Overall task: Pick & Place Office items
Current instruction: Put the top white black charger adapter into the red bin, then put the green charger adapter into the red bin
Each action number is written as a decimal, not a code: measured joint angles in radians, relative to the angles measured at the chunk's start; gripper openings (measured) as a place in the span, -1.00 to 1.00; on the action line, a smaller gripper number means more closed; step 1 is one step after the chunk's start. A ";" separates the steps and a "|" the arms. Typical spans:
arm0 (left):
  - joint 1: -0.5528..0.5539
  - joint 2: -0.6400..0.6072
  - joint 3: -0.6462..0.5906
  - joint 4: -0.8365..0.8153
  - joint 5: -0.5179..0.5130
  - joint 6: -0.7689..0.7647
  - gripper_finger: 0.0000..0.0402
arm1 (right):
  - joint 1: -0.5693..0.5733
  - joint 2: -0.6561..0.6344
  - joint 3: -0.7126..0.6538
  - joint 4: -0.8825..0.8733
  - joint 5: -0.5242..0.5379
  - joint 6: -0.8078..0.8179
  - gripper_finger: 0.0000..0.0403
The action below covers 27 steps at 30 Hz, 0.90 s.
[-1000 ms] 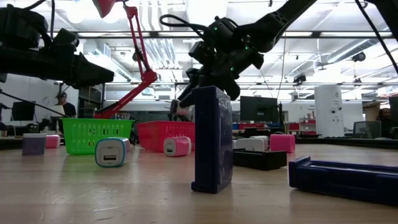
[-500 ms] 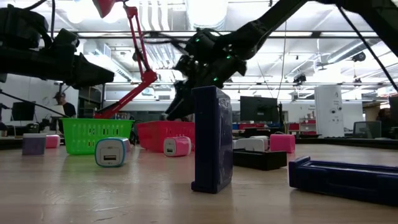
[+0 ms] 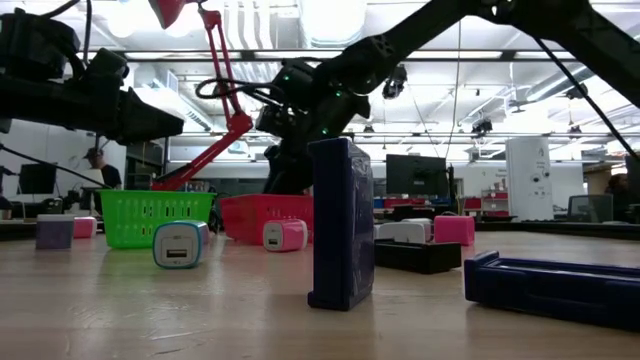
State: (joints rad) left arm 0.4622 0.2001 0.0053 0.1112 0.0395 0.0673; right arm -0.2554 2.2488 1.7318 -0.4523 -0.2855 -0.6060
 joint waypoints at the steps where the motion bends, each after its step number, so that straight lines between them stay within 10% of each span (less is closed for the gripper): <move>1: 0.000 0.000 0.000 0.000 0.000 0.000 0.28 | 0.000 0.008 0.004 -0.004 0.000 0.000 -0.35; 27: 0.000 0.000 0.000 0.000 0.000 0.000 0.28 | 0.000 0.013 -0.002 -0.013 -0.002 0.001 -0.08</move>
State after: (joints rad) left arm 0.4622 0.2001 0.0055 0.1108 0.0396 0.0673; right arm -0.2554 2.2620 1.7294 -0.4652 -0.2878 -0.6048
